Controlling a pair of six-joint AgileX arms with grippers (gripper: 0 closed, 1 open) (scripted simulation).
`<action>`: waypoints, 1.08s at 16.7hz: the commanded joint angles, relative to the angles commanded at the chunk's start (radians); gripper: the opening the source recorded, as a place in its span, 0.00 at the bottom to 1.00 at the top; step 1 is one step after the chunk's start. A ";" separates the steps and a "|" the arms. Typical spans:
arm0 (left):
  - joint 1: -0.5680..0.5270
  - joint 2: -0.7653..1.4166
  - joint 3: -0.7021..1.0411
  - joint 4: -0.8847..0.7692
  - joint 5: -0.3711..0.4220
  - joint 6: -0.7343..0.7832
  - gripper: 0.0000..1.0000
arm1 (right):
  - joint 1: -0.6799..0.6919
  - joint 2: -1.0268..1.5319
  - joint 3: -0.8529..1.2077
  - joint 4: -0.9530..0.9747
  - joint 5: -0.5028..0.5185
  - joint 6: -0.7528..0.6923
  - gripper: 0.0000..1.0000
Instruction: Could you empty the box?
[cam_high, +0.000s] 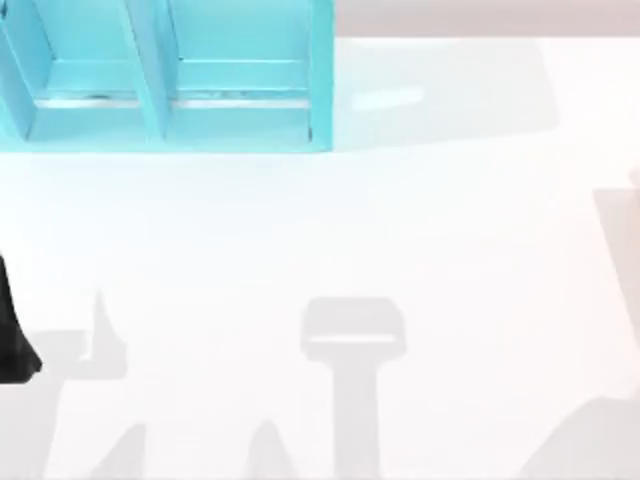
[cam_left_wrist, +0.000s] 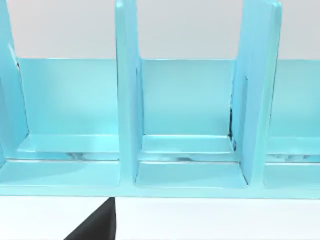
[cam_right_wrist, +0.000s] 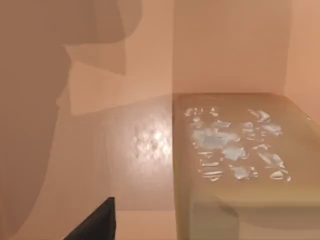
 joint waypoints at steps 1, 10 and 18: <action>0.000 0.000 0.000 0.000 0.000 0.000 1.00 | 0.000 0.012 -0.031 0.049 0.000 0.000 1.00; 0.000 0.000 0.000 0.000 0.000 0.000 1.00 | -0.001 0.044 -0.106 0.146 0.000 0.000 0.85; 0.000 0.000 0.000 0.000 0.000 0.000 1.00 | -0.001 0.044 -0.106 0.146 0.000 0.000 0.25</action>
